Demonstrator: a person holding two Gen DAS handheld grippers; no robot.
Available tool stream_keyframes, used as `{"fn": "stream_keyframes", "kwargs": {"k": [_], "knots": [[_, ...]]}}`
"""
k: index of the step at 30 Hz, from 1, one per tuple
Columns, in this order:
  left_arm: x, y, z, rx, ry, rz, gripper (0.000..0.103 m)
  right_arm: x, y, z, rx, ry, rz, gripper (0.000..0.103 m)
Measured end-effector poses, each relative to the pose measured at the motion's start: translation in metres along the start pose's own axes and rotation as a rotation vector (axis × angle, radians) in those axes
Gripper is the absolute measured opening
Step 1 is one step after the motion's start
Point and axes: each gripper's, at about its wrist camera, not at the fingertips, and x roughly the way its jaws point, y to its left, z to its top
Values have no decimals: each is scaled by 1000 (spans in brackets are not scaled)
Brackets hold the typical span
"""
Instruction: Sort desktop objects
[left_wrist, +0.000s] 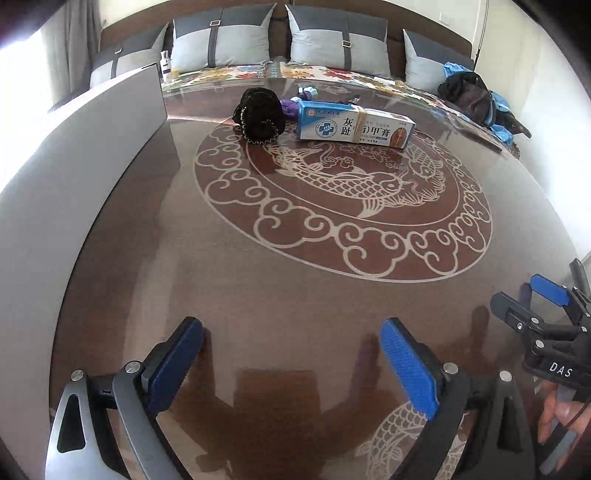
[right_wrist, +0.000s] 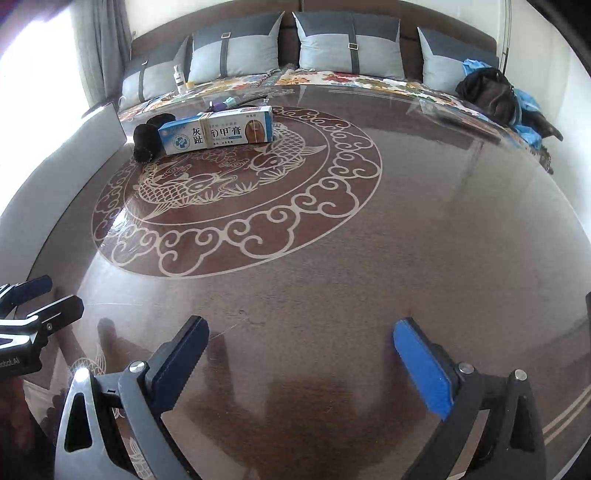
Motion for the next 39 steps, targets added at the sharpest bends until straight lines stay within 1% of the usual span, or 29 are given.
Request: {"fn": "stream_keyframes", "kwargs": {"k": [2, 3, 5, 8, 39], "knots": [[5, -3, 4, 21, -9, 30, 98, 1, 3, -1, -9, -6, -18, 101], [7, -3, 5, 30, -17, 31, 99, 2, 5, -1, -17, -8, -29, 101], [9, -3, 7, 34, -31, 25, 100, 2, 6, -2, -26, -11, -24, 101], [11, -4, 8, 35, -27, 27, 103, 3, 6, -2, -25, -9, -25, 102], [9, -5, 7, 44, -29, 14, 103, 2, 6, -2, -20, -8, -29, 103]]}}
